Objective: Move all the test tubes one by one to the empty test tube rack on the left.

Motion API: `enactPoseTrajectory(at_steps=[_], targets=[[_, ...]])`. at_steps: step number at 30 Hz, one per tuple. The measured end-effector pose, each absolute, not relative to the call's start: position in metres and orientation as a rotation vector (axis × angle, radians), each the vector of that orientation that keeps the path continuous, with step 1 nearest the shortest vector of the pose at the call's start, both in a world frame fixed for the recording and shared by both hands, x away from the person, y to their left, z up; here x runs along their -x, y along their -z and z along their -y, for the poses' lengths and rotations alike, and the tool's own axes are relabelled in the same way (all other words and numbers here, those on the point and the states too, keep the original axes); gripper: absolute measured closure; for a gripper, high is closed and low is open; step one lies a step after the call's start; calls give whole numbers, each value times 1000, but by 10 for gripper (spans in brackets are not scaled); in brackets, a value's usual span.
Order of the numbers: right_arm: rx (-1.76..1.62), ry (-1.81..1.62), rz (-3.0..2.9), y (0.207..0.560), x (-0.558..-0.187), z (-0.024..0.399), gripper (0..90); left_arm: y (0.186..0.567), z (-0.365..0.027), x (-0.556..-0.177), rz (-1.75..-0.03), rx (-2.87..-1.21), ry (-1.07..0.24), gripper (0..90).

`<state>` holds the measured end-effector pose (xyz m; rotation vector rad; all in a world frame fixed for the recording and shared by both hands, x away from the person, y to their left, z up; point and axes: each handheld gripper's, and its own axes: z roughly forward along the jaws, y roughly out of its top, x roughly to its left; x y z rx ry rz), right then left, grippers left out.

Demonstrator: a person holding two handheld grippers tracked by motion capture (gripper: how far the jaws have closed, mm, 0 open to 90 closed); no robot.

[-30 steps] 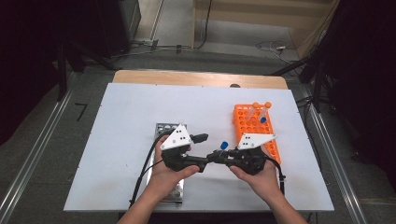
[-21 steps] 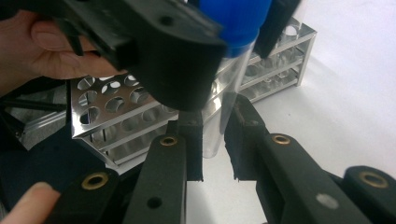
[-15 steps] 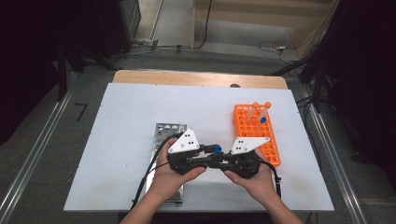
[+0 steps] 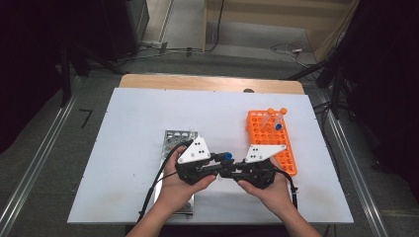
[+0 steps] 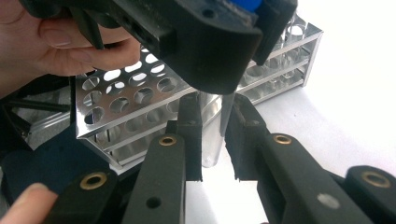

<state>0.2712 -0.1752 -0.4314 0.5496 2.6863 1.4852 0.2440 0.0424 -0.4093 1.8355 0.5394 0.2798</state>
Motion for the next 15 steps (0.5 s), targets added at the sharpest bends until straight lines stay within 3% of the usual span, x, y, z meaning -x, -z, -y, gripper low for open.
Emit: enactPoseTrajectory(at_steps=[4, 9, 15], targets=[[-540, -1514, -2691, 432, -273, 177, 637, 408, -47, -245, -554, -1822, -300, 766], [-586, -1511, -2640, 431, -275, 182, 398, 406, -57, -247, -586, -1793, -326, 766], [-645, -1514, -2609, 430, -280, 189, 273, 404, -70, -250, -621, -1764, -357, 766]])
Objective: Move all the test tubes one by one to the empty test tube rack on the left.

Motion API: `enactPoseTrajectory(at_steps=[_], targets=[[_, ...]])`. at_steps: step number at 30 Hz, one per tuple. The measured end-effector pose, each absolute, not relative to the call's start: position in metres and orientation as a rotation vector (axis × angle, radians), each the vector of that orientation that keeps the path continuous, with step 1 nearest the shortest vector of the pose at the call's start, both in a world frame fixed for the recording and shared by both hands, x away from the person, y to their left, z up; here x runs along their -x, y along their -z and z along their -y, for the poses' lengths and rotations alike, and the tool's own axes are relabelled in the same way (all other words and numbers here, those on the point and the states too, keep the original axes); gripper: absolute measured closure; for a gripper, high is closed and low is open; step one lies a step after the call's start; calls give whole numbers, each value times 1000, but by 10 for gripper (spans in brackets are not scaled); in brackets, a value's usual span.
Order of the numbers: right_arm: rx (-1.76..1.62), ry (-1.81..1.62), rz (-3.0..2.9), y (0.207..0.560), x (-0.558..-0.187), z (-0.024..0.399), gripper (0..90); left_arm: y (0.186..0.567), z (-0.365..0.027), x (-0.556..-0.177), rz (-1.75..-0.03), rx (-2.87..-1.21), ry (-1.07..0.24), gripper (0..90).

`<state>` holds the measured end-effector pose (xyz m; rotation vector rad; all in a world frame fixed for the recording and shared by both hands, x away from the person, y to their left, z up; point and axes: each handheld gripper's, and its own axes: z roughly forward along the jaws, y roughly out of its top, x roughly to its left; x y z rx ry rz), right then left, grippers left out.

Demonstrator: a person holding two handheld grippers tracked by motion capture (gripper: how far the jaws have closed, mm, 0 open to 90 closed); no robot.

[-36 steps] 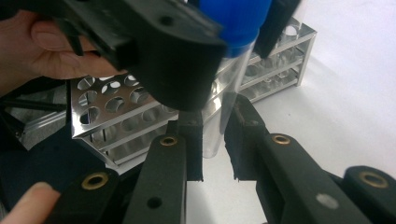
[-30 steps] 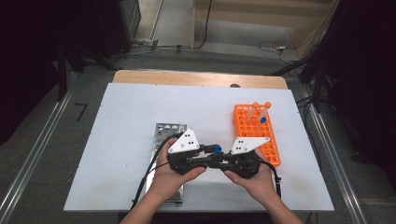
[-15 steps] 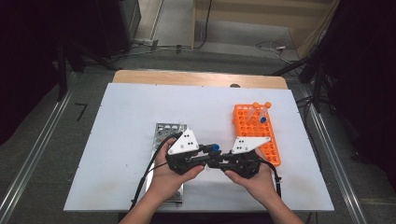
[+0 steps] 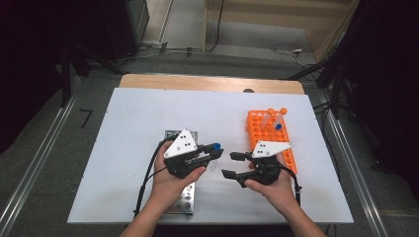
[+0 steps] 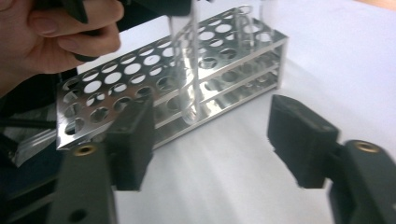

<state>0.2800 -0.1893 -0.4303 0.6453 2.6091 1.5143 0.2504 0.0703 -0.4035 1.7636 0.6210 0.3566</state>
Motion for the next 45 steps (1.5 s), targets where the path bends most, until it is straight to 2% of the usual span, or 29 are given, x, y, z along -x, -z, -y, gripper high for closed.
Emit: enactPoseTrajectory(at_steps=[7, 9, 11, 21, 31, 40, 45], targets=[[-665, -1537, -2591, 430, -286, 200, 74, 402, -84, -254, -658, -1737, -380, 766], [-669, -1542, -2588, 430, -287, 204, 56, 402, -87, -255, -665, -1733, -382, 766], [-669, -1558, -2594, 431, -289, 207, 0, 402, -90, -256, -670, -1729, -385, 766], [-716, -1531, -2529, 432, -297, 232, 0, 403, -113, -263, -731, -1695, -429, 766], [-813, -1520, -2459, 433, -307, 257, 0, 410, -134, -271, -806, -1578, -505, 766], [-841, -1507, -2437, 434, -310, 265, 0, 420, -133, -278, -813, -1537, -518, 766], [-845, -1503, -2433, 434, -309, 266, 0, 425, -124, -278, -800, -1607, -573, 766]])
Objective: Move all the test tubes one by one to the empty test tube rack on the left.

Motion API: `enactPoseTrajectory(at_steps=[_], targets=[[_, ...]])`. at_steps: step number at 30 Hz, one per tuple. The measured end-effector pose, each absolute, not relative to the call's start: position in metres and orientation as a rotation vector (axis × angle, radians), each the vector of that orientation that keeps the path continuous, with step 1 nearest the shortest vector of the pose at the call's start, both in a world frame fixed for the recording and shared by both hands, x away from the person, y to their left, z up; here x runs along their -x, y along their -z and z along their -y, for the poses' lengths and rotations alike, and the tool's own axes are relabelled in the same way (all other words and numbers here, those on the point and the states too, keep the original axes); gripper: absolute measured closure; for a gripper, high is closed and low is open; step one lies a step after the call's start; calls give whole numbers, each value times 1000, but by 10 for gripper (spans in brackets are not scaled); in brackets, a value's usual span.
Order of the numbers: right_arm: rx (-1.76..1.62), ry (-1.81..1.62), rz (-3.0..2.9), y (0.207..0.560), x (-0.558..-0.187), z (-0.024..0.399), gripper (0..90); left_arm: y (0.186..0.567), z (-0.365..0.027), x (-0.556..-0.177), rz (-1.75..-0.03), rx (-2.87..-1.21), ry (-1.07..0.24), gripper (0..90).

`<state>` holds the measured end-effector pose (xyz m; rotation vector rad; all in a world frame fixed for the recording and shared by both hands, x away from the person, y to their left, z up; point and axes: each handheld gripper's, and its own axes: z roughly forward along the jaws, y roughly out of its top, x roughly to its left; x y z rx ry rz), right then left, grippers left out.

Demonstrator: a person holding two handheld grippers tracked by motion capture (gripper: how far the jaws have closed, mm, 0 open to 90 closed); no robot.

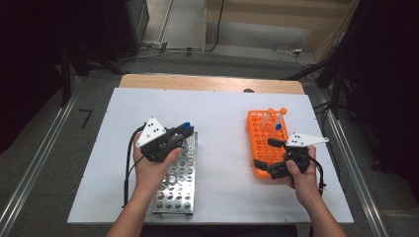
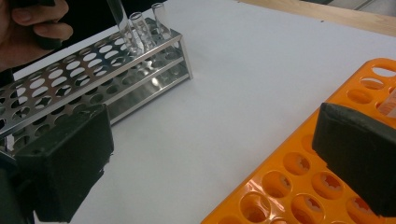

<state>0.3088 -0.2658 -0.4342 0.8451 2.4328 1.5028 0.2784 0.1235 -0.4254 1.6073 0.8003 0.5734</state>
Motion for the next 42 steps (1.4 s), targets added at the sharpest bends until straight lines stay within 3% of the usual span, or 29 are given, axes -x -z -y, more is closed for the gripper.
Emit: enactPoseTrajectory(at_steps=[10, 27, 36, 42], targets=[[-867, -1501, -2412, 433, -310, 271, 0, 425, -121, -273, -812, -1669, -614, 765], [-903, -1495, -2396, 433, -313, 277, 0, 435, -118, -276, -890, -1800, -517, 743], [-912, -1484, -2401, 434, -315, 278, 0, 432, -121, -275, -879, -1766, -454, 549], [-921, -1477, -2396, 435, -317, 279, 0, 428, -124, -273, -870, -1748, -407, 246]])
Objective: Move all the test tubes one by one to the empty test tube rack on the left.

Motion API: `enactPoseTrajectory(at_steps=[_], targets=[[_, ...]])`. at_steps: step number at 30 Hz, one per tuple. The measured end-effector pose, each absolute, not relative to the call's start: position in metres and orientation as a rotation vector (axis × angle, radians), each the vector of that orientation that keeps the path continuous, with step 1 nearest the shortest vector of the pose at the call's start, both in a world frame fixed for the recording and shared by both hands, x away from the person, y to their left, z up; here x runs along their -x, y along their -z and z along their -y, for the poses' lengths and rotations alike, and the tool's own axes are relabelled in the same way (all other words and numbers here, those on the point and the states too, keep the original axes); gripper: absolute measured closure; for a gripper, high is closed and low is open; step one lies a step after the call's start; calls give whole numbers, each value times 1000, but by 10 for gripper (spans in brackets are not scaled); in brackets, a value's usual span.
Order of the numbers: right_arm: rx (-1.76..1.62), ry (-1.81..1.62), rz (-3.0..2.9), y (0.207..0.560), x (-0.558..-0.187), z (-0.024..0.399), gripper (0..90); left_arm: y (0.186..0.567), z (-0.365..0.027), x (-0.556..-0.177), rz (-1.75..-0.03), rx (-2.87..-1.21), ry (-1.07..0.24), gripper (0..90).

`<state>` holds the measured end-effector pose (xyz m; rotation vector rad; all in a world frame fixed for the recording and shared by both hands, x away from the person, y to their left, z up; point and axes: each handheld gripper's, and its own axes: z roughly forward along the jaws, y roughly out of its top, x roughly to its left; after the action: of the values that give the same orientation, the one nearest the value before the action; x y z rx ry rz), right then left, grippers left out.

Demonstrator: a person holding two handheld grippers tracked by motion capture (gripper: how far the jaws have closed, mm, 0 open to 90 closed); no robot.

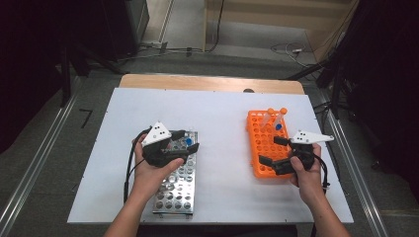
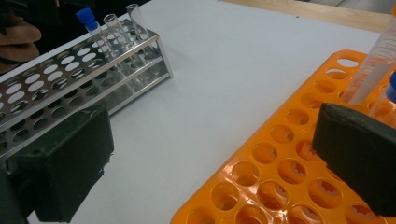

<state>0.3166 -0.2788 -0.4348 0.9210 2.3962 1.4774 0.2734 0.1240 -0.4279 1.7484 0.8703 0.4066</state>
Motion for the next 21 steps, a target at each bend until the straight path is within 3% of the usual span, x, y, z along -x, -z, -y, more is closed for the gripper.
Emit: enactPoseTrajectory(at_steps=[4, 8, 21], targets=[[-917, -1477, -2394, 432, -317, 279, 0, 428, -125, -274, -881, -1758, -367, 80], [-941, -1483, -2388, 433, -319, 281, 0, 430, -121, -274, -854, -1797, -337, 0], [-1029, -1483, -2323, 430, -331, 299, 0, 428, -143, -268, -841, -1716, -355, 0]])
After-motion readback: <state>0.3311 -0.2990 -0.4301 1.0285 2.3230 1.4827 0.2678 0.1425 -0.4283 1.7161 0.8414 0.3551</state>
